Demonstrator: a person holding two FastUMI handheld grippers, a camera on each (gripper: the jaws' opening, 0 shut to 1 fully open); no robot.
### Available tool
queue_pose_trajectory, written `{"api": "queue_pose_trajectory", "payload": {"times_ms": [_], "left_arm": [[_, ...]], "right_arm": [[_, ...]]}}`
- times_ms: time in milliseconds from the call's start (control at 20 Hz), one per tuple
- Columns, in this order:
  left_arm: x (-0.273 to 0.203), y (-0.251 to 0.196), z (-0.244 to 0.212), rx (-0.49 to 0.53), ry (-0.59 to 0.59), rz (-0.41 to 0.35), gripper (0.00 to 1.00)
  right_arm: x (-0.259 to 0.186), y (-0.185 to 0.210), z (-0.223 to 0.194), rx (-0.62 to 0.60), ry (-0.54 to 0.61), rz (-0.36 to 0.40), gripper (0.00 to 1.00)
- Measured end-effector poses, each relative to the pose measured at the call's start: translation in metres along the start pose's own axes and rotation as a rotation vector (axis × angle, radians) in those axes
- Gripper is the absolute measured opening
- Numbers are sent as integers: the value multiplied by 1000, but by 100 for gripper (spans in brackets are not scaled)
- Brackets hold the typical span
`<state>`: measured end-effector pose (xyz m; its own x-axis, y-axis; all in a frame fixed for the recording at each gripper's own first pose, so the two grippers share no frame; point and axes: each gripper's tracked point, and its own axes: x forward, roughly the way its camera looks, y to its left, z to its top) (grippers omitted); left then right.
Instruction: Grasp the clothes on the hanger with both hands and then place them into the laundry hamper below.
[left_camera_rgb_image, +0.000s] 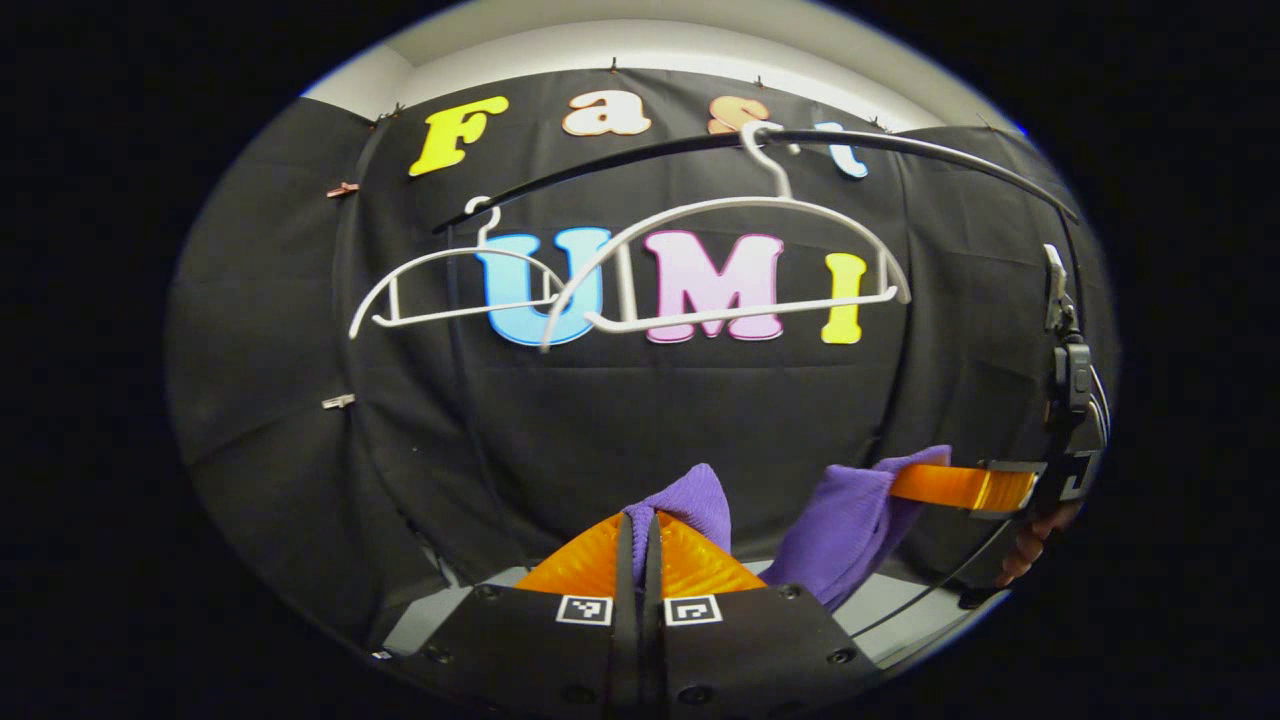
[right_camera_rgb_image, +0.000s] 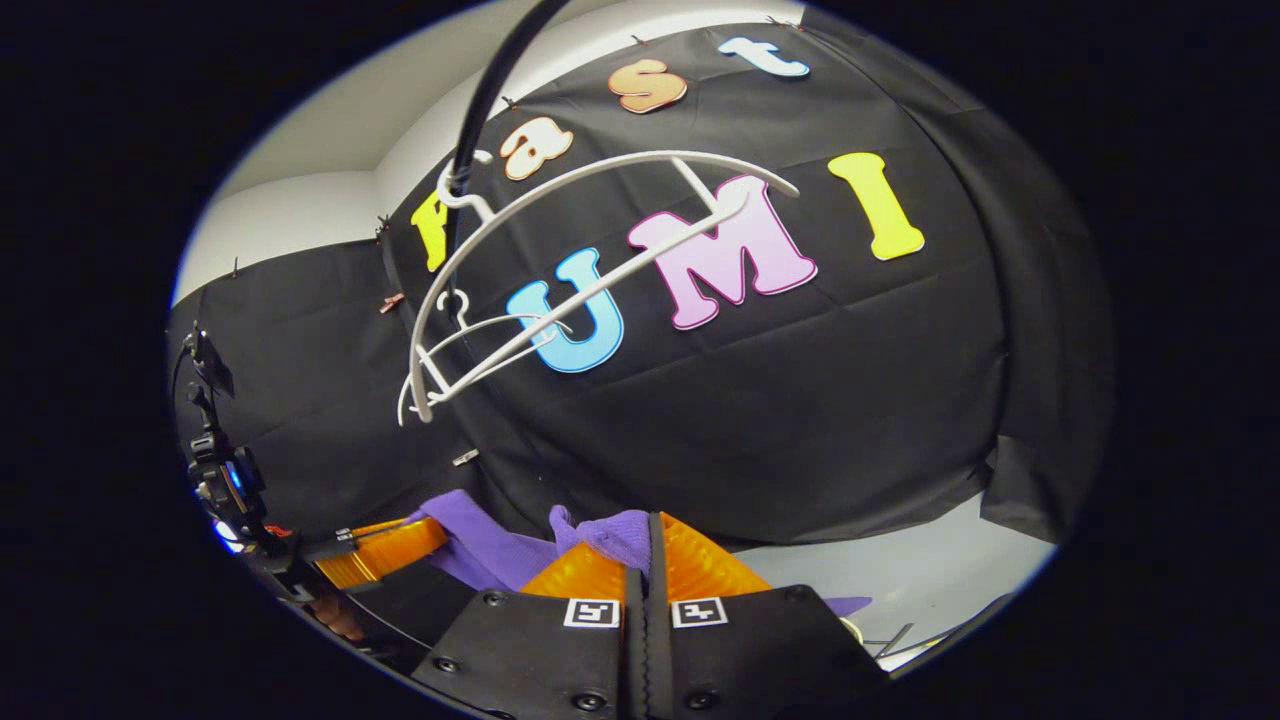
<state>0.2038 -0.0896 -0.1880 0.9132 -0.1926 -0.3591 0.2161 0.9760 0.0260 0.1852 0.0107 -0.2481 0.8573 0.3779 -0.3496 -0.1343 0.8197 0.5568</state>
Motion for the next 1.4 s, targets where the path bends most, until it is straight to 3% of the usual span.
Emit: {"api": "queue_pose_trajectory", "payload": {"times_ms": [200,450,950,1400], "left_arm": [[-9,-33,28,-60,-51,-110,5],[-1,-48,6,-67,-10,-158,5],[39,-49,-129,-90,242,-137,5],[48,-39,-283,-86,580,-57,5]], "right_arm": [[-13,26,22,-53,-22,13,5],[-13,14,2,-83,30,-24,4],[14,-64,-117,-134,294,-131,5],[2,-134,-250,-247,618,-267,5]]}}
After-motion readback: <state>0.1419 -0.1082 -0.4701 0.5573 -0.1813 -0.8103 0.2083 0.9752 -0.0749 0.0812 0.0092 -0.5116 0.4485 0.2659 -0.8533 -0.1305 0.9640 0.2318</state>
